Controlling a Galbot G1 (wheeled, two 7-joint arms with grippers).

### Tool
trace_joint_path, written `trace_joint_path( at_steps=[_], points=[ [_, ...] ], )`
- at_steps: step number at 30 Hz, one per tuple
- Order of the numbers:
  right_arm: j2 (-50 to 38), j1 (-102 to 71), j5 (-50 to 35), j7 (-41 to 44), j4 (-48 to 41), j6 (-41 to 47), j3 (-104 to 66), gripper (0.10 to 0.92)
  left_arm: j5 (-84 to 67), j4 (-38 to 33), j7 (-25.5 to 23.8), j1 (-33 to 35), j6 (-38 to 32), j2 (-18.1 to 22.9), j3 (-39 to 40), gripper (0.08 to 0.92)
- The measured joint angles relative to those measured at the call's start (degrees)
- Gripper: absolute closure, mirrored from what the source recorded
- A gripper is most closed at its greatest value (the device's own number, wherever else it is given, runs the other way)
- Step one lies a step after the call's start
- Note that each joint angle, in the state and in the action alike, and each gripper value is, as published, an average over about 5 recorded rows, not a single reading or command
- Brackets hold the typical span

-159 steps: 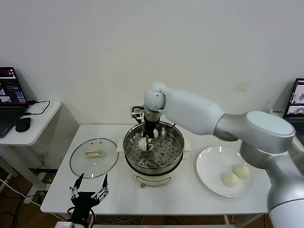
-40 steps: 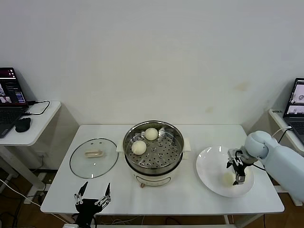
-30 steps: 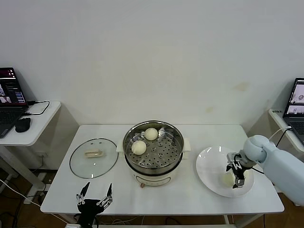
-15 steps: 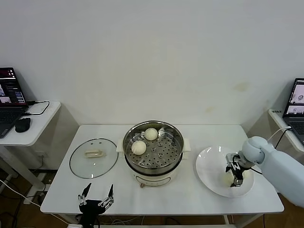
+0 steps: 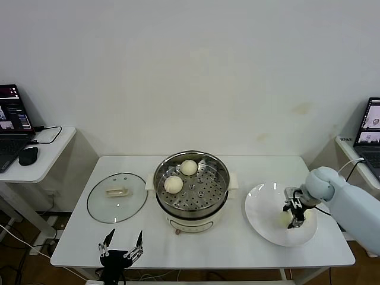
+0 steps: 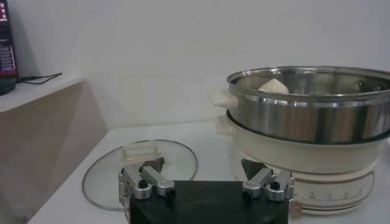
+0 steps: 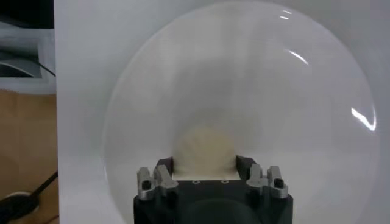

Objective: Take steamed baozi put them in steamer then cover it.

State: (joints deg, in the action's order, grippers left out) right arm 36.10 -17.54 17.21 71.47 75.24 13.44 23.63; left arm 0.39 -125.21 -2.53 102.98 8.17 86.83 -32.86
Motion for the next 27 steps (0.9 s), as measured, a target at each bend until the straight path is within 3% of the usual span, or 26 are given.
trace_joint_path(
  at_steps=[14,27],
  points=[
    [2.07,17.93,-10.59,2.63,0.01,-0.77,8.63,0.397,-0.32,0.98,0.53,-0.99,-0.55,-0.43,0.3,0.177],
    [12.62,34.66,-16.31,6.48,-1.47,-14.31,16.33,0.397,-0.33,0.39,1.31,-0.85,-0.68,-0.62,0.14,0.177]
  ],
)
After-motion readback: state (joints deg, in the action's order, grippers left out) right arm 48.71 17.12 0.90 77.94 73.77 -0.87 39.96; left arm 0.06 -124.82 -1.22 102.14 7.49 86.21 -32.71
